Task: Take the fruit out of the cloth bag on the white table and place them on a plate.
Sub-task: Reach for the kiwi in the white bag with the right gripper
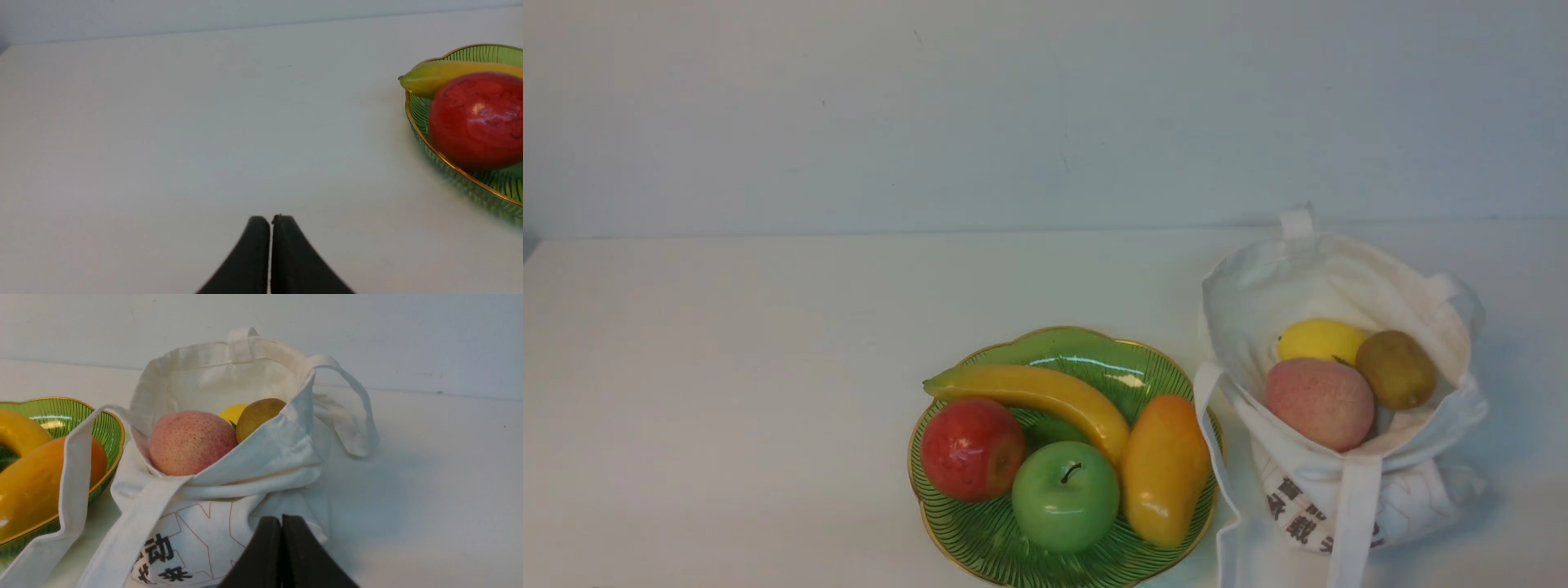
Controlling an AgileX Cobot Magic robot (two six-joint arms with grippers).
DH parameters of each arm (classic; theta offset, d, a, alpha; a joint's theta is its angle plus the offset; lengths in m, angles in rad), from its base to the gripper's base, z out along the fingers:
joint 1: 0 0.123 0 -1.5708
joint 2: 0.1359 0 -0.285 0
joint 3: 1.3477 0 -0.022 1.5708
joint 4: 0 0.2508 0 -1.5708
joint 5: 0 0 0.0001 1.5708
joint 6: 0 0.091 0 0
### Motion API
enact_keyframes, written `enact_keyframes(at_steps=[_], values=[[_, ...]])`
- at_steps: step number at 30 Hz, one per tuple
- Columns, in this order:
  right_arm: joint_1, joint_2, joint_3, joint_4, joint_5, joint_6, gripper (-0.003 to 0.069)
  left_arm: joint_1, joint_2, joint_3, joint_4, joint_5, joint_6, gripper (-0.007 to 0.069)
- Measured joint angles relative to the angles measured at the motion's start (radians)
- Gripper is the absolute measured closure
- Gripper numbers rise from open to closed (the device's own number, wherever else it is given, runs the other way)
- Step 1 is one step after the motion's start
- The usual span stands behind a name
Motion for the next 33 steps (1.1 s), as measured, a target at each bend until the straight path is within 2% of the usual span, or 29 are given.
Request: enact_keyframes(at_steps=[9, 12, 13, 14, 20, 25, 29, 33], values=[[0.000, 0.000, 0.000, -0.001, 0.000, 0.000, 0.0674, 0.000, 0.000, 0.000, 0.000, 0.000, 0.000, 0.0632], [0.000, 0.000, 0.002, 0.036, -0.022, 0.046, 0.0674, 0.000, 0.000, 0.000, 0.000, 0.000, 0.000, 0.0632], [0.000, 0.000, 0.003, 0.075, -0.039, 0.081, 0.0674, 0.000, 0.000, 0.000, 0.000, 0.000, 0.000, 0.0632], [0.000, 0.000, 0.003, 0.187, -0.076, 0.175, 0.0674, 0.000, 0.000, 0.000, 0.000, 0.000, 0.000, 0.0632], [0.000, 0.000, 0.003, 0.496, -0.153, 0.414, 0.0674, 0.000, 0.000, 0.000, 0.000, 0.000, 0.000, 0.0632], [0.000, 0.000, 0.003, 0.591, -0.205, 0.461, 0.0674, 0.000, 0.000, 0.000, 0.000, 0.000, 0.000, 0.0632], [0.000, 0.000, -0.019, 0.610, -0.219, 0.470, 0.0674, 0.000, 0.000, 0.000, 0.000, 0.000, 0.000, 0.0632], [0.000, 0.010, -0.199, 0.518, -0.177, 0.387, 0.0674, 0.000, 0.000, 0.000, 0.000, 0.000, 0.000, 0.0632]])
